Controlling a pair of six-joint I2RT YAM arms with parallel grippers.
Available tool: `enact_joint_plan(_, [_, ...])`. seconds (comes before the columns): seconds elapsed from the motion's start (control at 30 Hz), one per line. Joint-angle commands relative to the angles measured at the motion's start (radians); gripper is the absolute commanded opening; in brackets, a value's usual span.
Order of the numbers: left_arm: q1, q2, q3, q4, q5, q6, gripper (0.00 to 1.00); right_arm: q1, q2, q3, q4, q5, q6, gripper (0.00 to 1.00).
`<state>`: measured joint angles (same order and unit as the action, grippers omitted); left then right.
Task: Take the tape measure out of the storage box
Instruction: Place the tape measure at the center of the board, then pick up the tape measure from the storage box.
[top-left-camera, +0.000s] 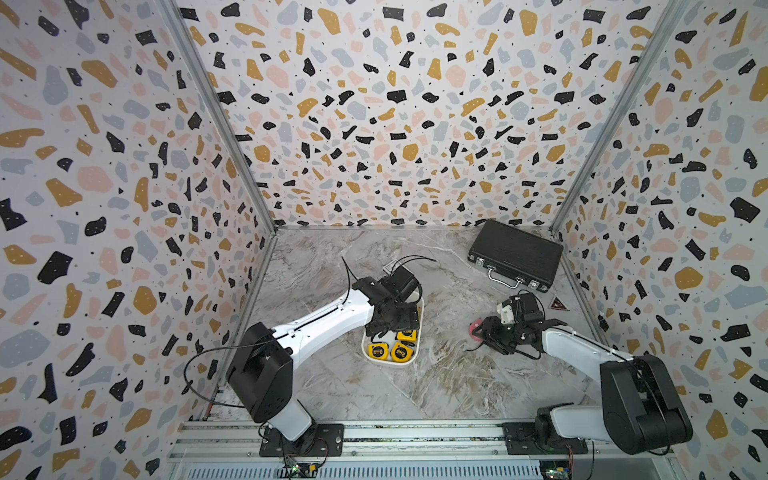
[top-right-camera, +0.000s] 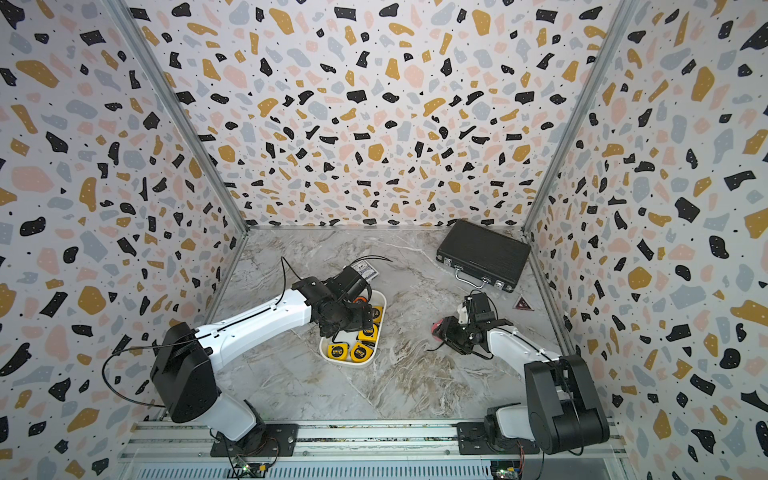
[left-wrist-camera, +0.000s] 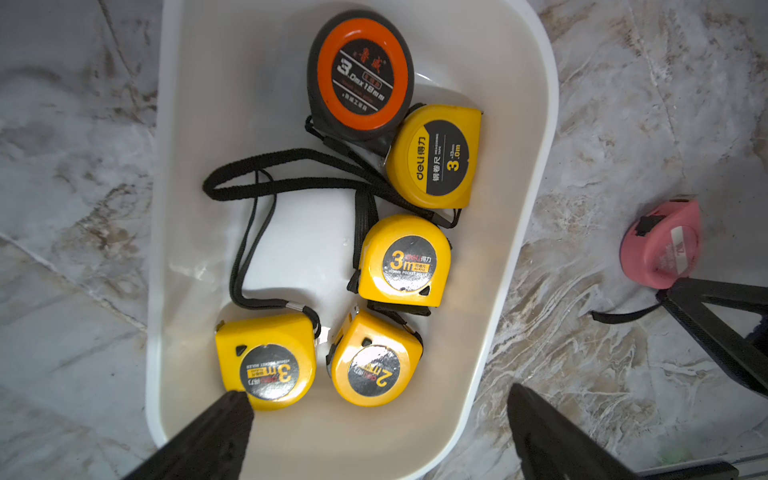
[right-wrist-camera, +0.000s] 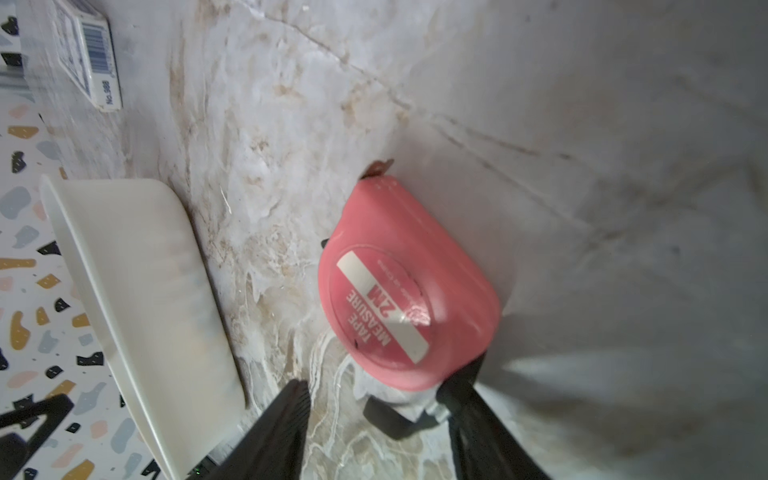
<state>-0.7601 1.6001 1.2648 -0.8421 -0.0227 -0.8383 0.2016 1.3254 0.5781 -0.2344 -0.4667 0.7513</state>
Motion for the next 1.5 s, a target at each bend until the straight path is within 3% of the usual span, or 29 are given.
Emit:
enact_joint_plan(0.0, [0.004,0.022,-0.008,0.011,0.009,0.028,1.0,-0.004,-0.034,0.055,-0.12,0.037,-0.069,0.68])
enact_joint_plan(0.4, [0.004,0.096,-0.016,0.035,0.02,0.108,0.98,-0.004,-0.123,0.126,-0.306,0.114,-0.14,0.89])
enact_joint_plan(0.73, [0.004,0.207,-0.003,0.134,0.053,0.101,0.94,-0.005,-0.186,0.151,-0.373,0.112,-0.15,0.99])
enact_joint_plan(1.07, [0.008,0.281,0.016,0.203,0.097,0.079,0.92,-0.005,-0.163,0.165,-0.361,0.1,-0.162,0.99])
enact_joint_plan(1.47, [0.009,0.268,0.065,0.104,0.036,0.055,0.86,-0.004,-0.178,0.193,-0.355,0.081,-0.16,0.99])
